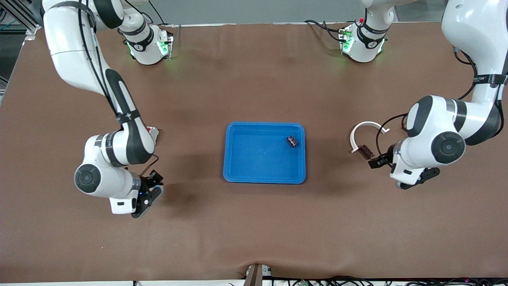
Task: Place electrolytic capacitor and blue bell in tray
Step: 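Lift the bell with the right gripper while the left gripper reaches the capacitor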
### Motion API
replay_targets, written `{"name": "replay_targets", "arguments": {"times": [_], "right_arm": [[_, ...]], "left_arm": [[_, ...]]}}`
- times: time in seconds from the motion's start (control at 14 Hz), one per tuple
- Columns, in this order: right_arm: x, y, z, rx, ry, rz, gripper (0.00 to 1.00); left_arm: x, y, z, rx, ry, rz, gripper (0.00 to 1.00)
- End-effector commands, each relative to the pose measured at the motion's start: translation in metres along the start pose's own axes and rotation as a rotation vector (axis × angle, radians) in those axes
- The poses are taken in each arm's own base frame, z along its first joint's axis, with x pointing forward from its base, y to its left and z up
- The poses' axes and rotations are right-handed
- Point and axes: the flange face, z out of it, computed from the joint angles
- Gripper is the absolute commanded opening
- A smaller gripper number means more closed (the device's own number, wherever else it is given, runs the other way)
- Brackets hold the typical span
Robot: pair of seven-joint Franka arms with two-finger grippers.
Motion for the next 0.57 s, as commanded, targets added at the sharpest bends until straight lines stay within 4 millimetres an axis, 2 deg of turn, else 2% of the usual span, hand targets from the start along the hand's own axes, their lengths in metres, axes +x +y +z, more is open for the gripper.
{"name": "replay_targets", "arguments": {"times": [0.0, 0.07, 0.21, 0.43, 0.5], "right_arm": [[0.013, -0.040, -0.033, 0.004, 0.000, 0.154, 0.49], [0.019, -0.055, -0.041, -0.001, 0.009, 0.214, 0.49], [0.037, -0.095, -0.044, -0.005, 0.006, 0.328, 0.49], [0.060, -0.155, -0.039, -0.012, -0.007, 0.480, 0.49], [0.064, -0.166, -0.037, -0.012, -0.008, 0.495, 0.49]], "left_arm": [[-0.017, -0.022, 0.020, -0.006, 0.058, -0.002, 1.00], [-0.019, -0.031, 0.031, -0.020, 0.072, -0.011, 1.00], [-0.022, -0.043, 0.055, -0.049, 0.086, -0.034, 1.00], [-0.039, -0.045, 0.096, -0.096, 0.103, -0.041, 1.00], [-0.045, -0.044, 0.106, -0.103, 0.104, -0.036, 1.00]]}}
